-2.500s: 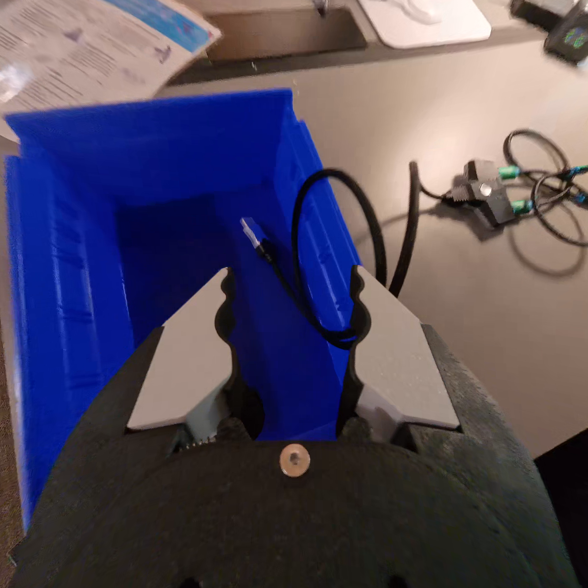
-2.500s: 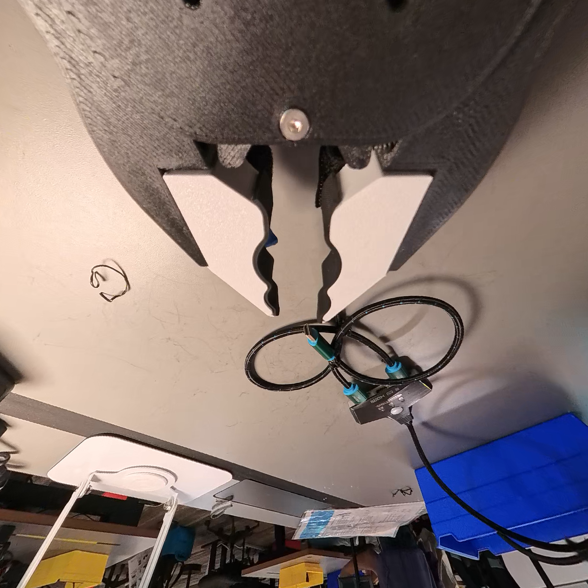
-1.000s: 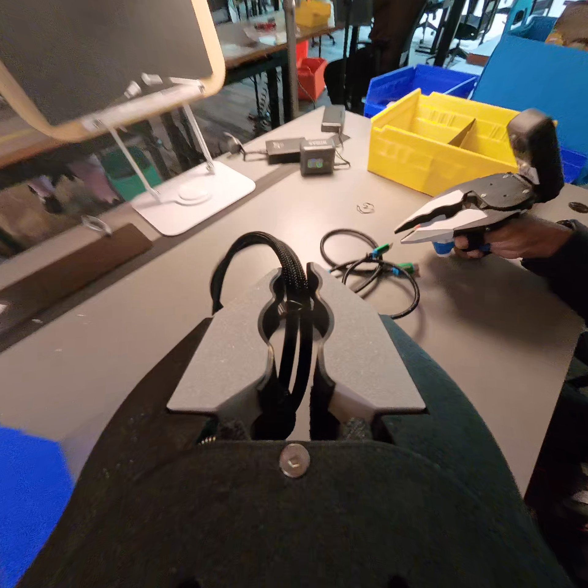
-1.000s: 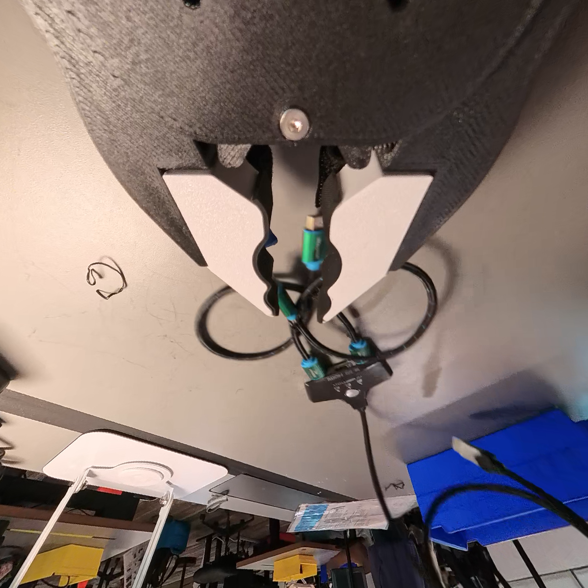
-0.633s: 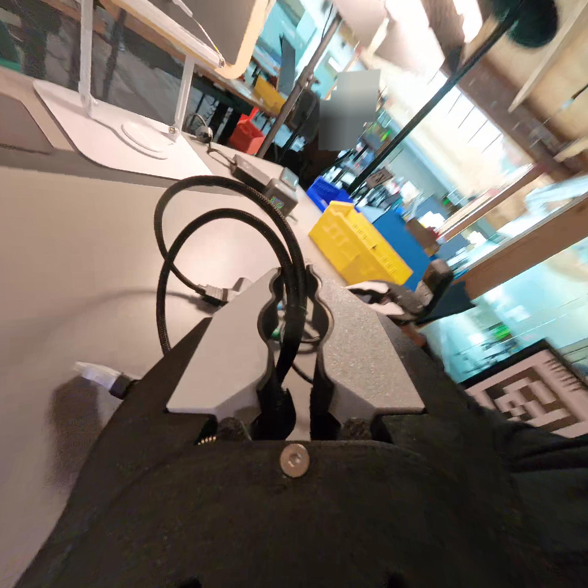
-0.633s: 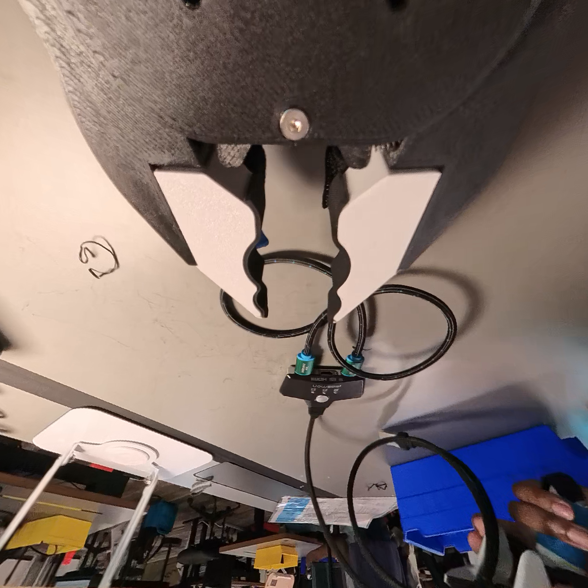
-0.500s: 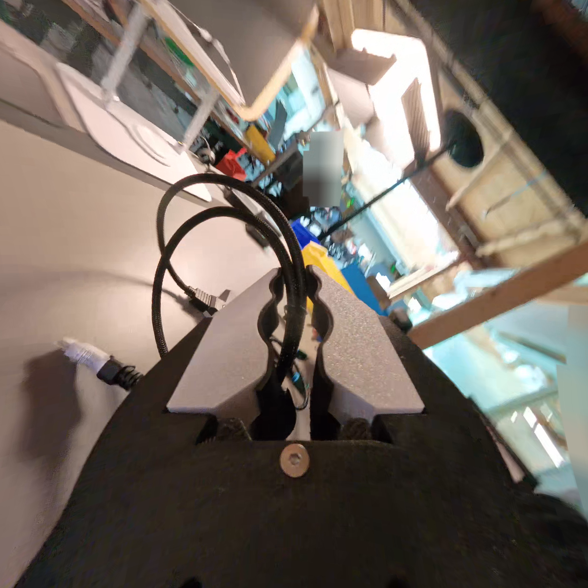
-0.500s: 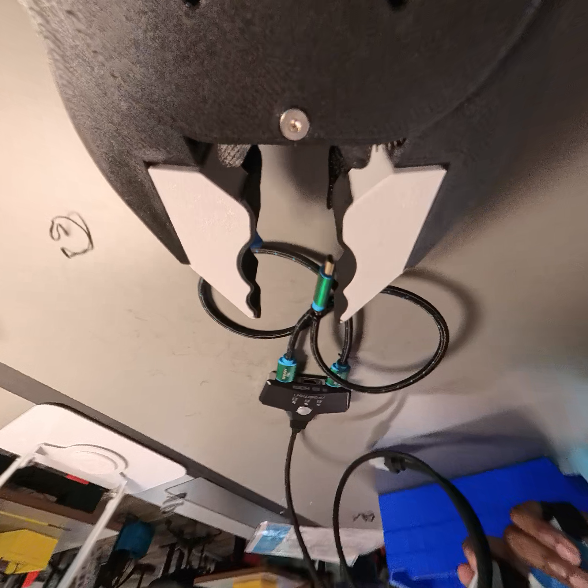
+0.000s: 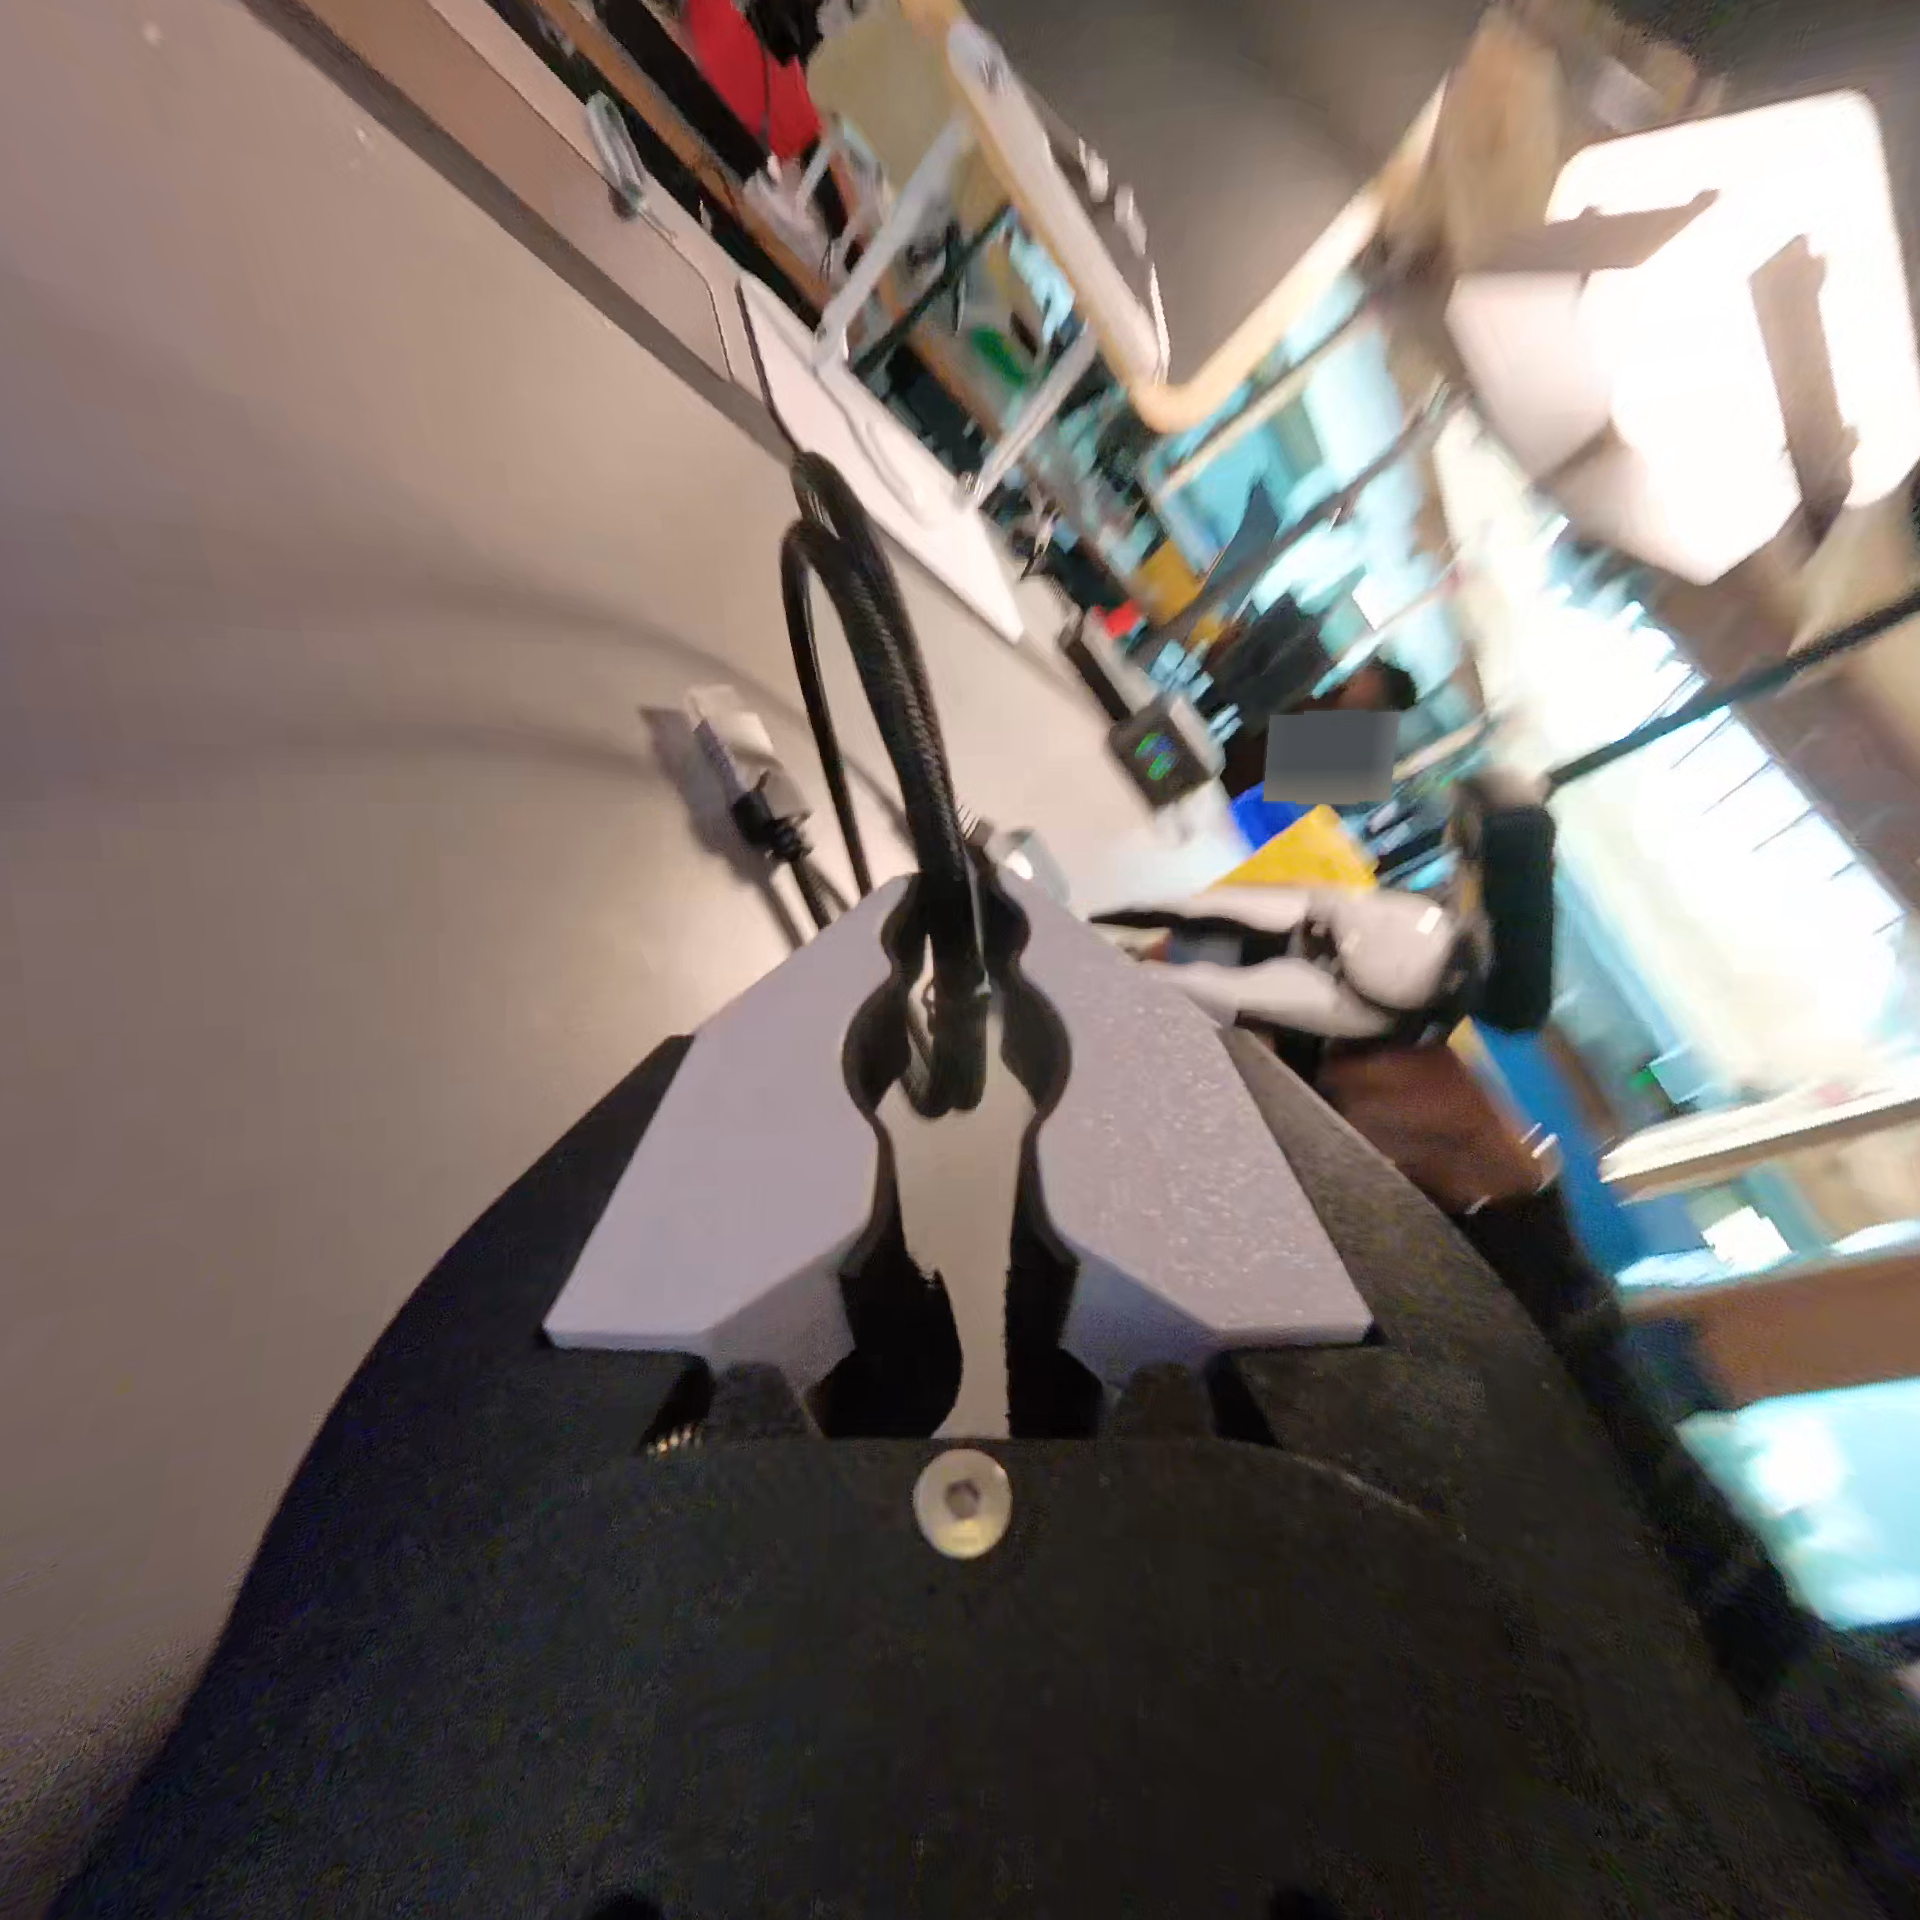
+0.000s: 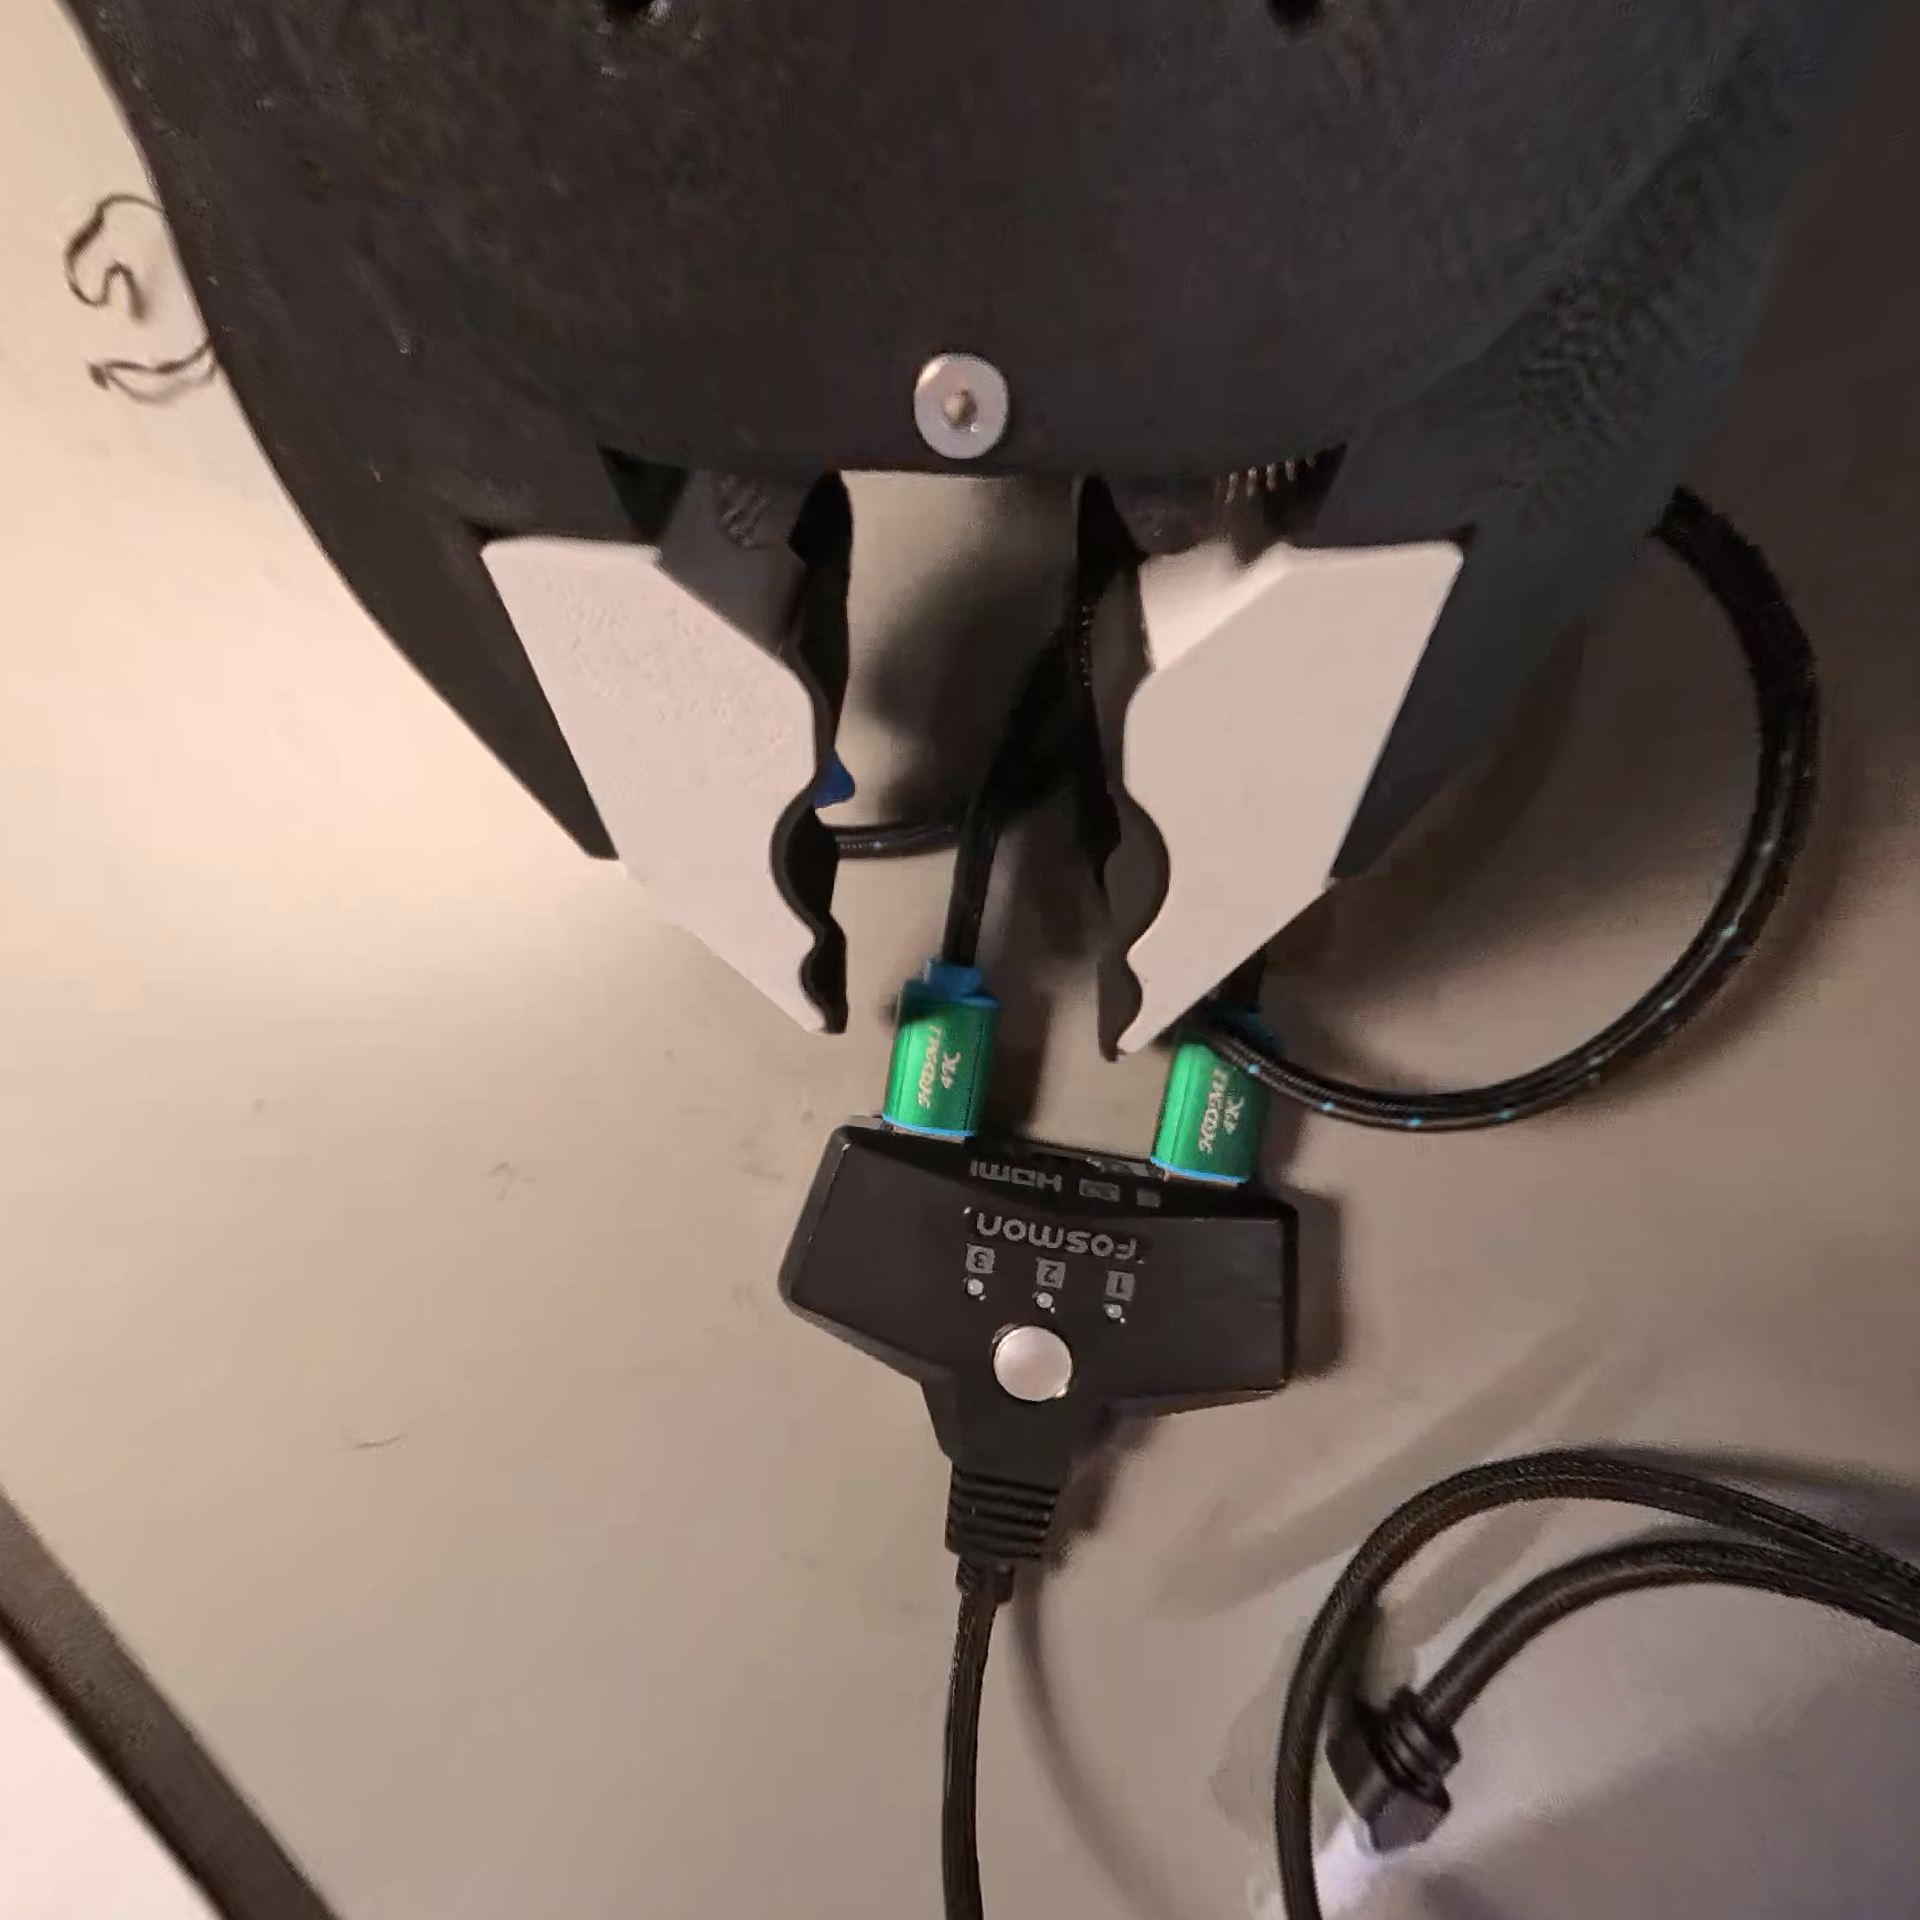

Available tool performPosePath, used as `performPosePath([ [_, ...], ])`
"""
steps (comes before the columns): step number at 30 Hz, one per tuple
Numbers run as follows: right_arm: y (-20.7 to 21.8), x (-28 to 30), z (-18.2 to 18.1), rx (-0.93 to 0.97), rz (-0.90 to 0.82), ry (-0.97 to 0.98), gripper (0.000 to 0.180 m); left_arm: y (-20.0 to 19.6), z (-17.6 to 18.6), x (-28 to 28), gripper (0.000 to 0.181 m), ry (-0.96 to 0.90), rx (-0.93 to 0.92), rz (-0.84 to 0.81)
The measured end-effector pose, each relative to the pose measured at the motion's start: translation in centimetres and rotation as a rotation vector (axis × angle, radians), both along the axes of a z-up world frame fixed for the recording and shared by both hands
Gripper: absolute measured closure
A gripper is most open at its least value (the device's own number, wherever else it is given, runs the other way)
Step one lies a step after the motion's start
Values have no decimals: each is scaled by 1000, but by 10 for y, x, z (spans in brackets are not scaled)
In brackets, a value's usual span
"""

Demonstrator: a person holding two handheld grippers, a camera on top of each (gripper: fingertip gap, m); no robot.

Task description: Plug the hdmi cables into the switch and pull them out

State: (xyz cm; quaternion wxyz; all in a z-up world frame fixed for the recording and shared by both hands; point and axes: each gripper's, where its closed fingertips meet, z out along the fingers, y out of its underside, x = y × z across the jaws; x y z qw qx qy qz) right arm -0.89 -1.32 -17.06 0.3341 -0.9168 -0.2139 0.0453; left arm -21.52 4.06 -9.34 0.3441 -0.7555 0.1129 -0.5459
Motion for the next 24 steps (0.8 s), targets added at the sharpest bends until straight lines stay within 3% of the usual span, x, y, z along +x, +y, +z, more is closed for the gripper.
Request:
performPosePath([
  [3,4,-2,-6,-5,-6,-27,143,-13,2,-16,140,258,195,-21],
  [7,7,3,-5,29,-11,-62,157,-17,26,-35,124,554,451,41],
  [9,8,1,0,82,-2,-38,158,-20,45,-33,123,600,557,52],
  [12,8,1,17,212,15,-72,159,-39,54,2,124,475,512,-104],
  [15,8,2,41,375,57,-158,159,-52,35,52,123,364,358,-323],
  [20,-1,-11,73,600,155,-168,159,-27,4,125,105,186,59,-443],
  [22,-6,-16,82,661,193,-175,159,-23,5,147,98,98,37,-471],
  [24,-10,-22,85,689,232,-165,159,-36,14,161,104,6,112,-549],
])
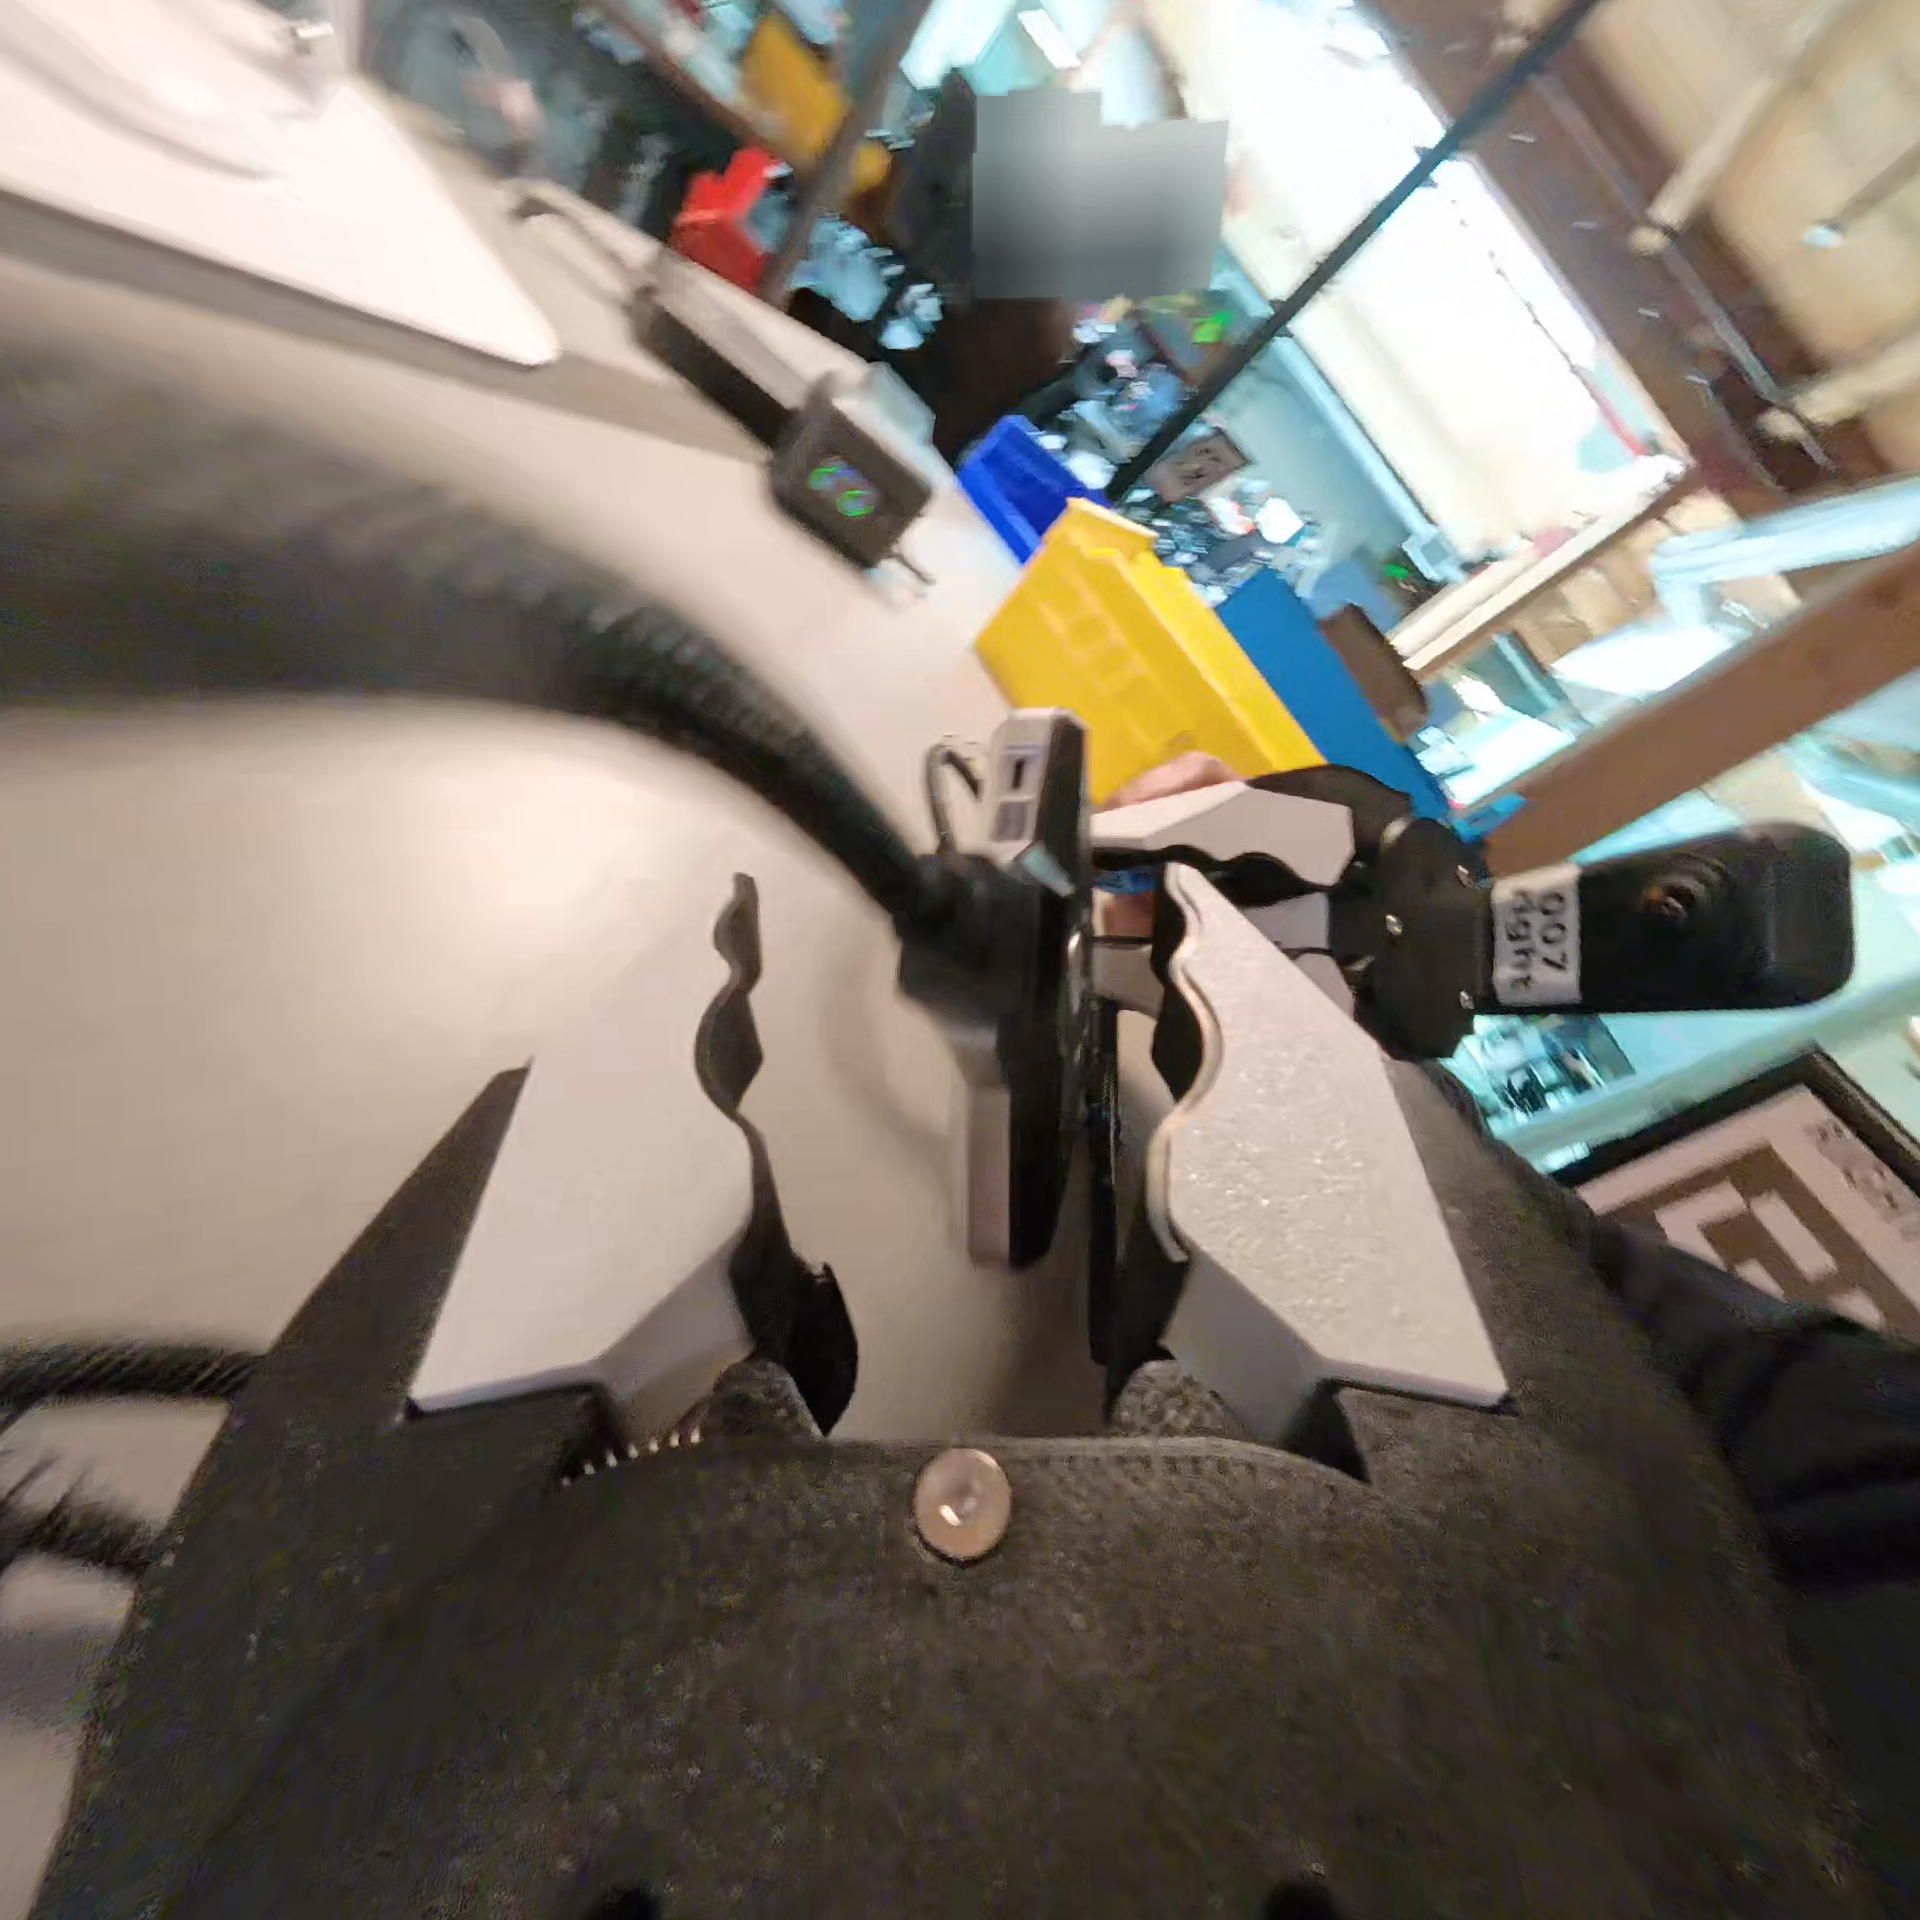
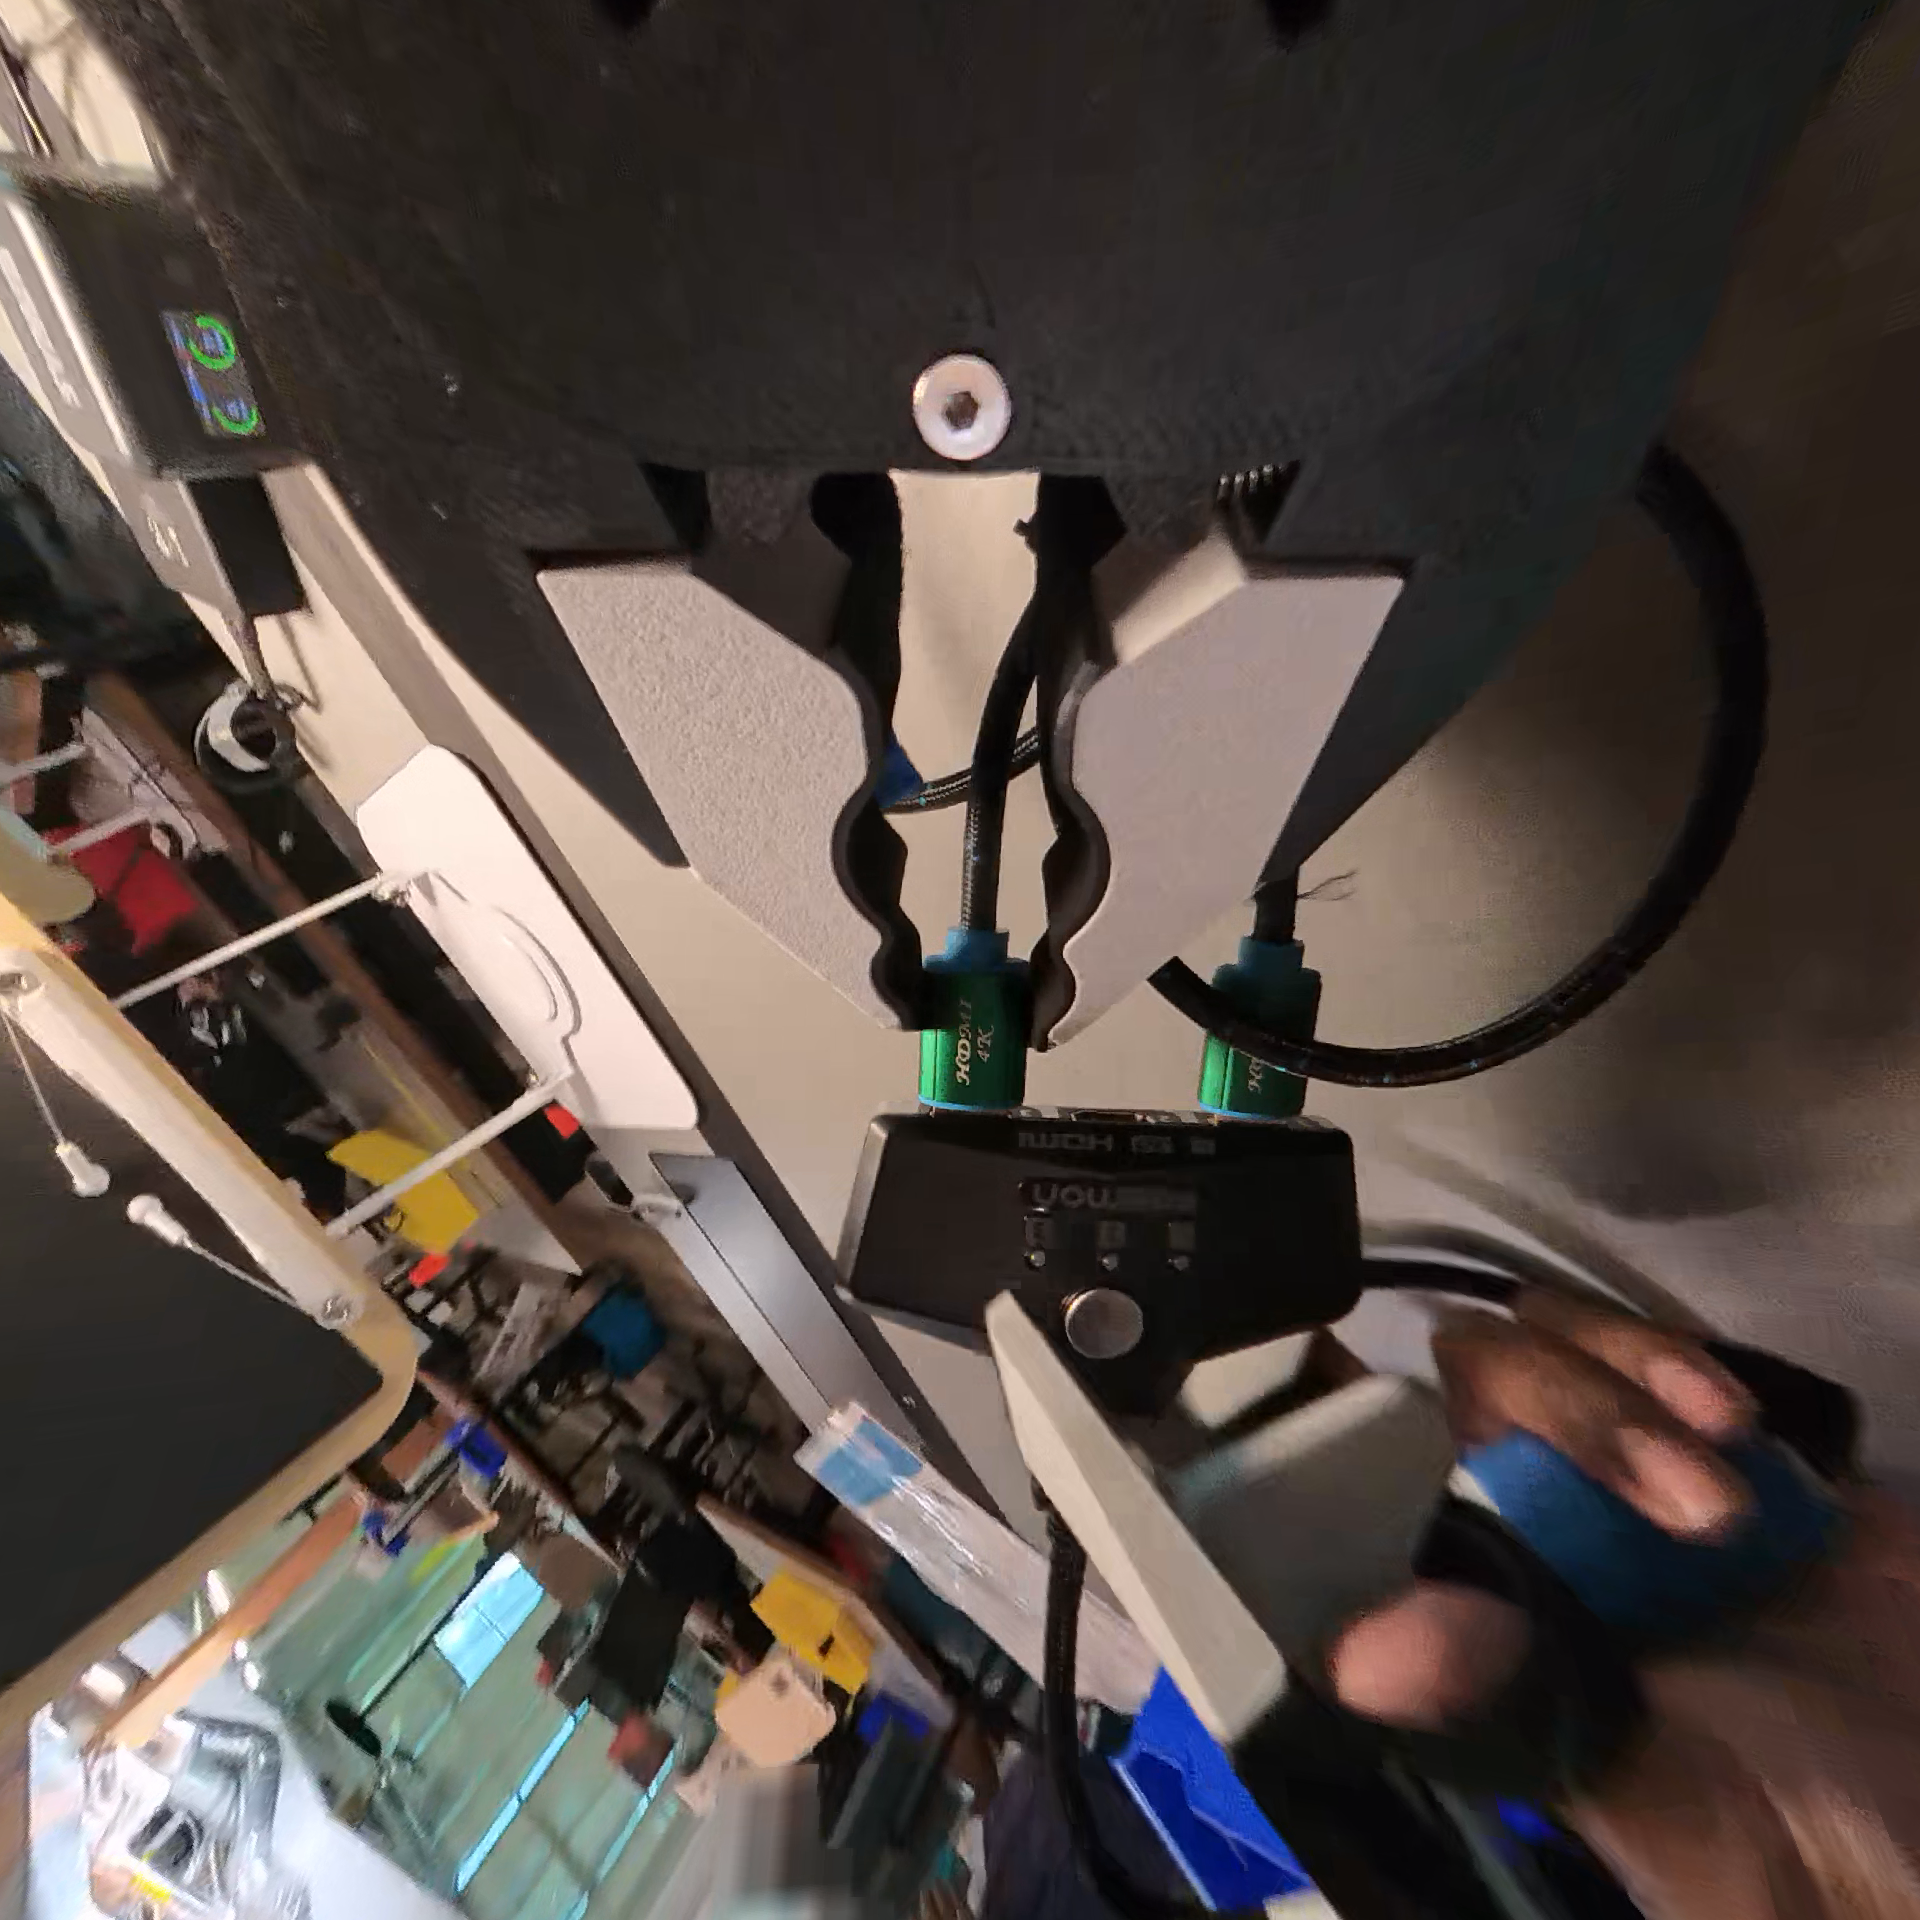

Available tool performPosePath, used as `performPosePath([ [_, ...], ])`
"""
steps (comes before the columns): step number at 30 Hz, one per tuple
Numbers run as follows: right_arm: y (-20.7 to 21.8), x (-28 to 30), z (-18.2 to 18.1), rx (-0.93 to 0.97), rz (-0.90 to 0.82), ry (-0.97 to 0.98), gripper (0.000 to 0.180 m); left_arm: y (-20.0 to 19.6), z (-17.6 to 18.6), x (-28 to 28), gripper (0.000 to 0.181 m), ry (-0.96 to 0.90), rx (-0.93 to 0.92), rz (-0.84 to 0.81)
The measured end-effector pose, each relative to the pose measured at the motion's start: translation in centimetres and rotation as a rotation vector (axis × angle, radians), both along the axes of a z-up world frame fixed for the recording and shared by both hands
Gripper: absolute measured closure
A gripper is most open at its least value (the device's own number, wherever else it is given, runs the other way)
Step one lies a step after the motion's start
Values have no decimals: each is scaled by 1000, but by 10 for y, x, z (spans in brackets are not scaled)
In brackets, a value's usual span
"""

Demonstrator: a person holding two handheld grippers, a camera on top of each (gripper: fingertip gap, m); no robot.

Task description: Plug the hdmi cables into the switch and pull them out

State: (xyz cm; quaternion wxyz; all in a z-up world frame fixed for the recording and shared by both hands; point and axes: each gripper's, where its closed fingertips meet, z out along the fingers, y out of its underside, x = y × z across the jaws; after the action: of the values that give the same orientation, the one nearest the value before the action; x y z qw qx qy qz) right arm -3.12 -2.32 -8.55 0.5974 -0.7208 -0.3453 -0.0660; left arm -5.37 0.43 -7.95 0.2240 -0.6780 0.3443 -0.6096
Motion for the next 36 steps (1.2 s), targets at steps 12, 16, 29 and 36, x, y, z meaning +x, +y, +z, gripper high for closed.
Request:
performPosePath([
  [12,-1,-7,-11,33,25,-153,158,-23,-4,6,158,-95,125,-37],
  [16,-4,-11,-5,61,19,-187,159,-26,3,1,159,-128,138,-43],
  [29,-10,-19,7,117,59,-189,158,-32,12,-7,159,-216,90,-121],
  [36,-4,-15,7,103,-24,-191,157,-28,14,-6,160,-226,94,-90],
])
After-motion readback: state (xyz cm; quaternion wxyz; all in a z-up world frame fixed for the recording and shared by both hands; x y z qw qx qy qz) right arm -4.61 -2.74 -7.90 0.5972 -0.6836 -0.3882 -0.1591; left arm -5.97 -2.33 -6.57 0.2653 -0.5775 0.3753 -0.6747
